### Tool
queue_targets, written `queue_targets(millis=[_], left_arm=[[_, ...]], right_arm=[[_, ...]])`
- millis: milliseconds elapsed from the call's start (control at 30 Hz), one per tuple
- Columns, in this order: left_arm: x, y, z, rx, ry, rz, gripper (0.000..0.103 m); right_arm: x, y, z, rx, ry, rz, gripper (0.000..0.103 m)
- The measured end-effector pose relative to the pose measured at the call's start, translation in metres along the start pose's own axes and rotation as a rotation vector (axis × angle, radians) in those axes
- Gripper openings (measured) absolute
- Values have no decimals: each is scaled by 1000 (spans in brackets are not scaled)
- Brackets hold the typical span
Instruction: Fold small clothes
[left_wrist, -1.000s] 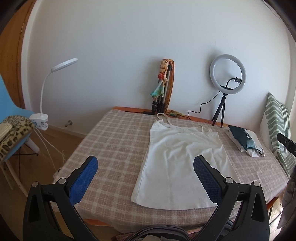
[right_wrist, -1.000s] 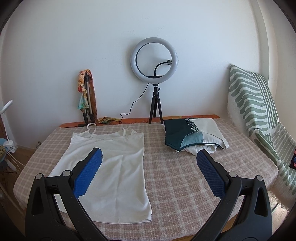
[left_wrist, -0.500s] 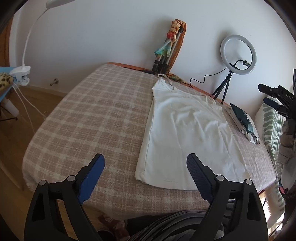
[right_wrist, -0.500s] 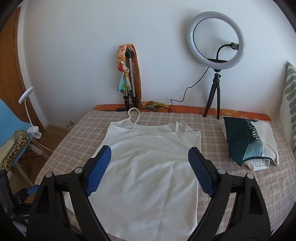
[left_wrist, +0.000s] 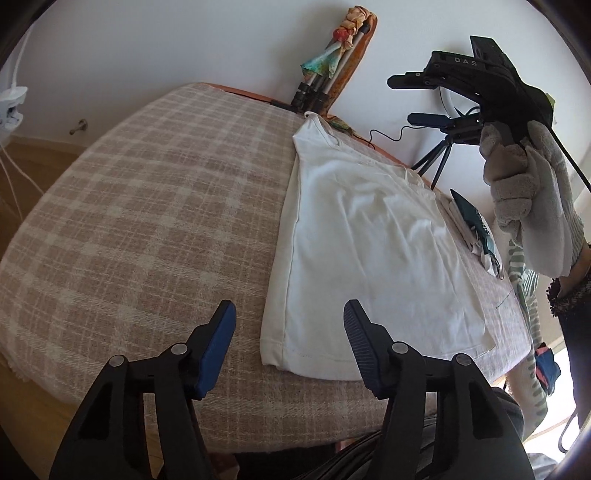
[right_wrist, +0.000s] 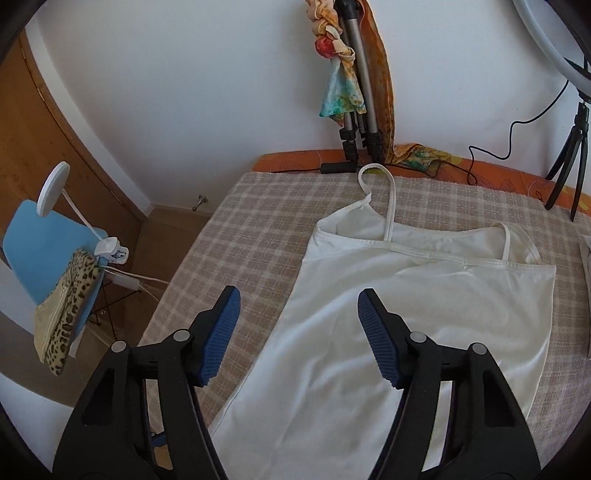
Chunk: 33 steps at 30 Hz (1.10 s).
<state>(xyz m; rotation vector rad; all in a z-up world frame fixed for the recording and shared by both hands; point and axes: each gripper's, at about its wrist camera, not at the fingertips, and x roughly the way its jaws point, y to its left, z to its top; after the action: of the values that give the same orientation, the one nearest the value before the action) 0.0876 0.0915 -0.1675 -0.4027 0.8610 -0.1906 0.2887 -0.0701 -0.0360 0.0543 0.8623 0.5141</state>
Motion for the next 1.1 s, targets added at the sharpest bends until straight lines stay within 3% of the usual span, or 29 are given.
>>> queue_targets(millis=[133, 267, 433, 600, 800, 967, 1100], left_arm=[[11, 2, 0, 3, 22, -44, 44], [19, 1, -1, 11, 32, -61, 43], [22, 0, 1, 30, 25, -71, 41], [27, 0, 3, 44, 26, -103, 27], [26, 12, 4, 4, 23, -149, 10], [24, 15, 5, -18, 20, -195, 6], [21, 10, 6, -9, 13, -228, 5]], right_arm=[[58, 2, 16, 39, 102, 12, 65], [107, 7, 25, 20, 180, -61, 58], [145, 1, 39, 8, 214, -152, 57], [170, -3, 52, 13, 238, -187, 50], [189, -2, 60, -15, 258, -258, 26], [192, -4, 61, -42, 249, -287, 11], [181, -8, 64, -41, 230, -271, 9]])
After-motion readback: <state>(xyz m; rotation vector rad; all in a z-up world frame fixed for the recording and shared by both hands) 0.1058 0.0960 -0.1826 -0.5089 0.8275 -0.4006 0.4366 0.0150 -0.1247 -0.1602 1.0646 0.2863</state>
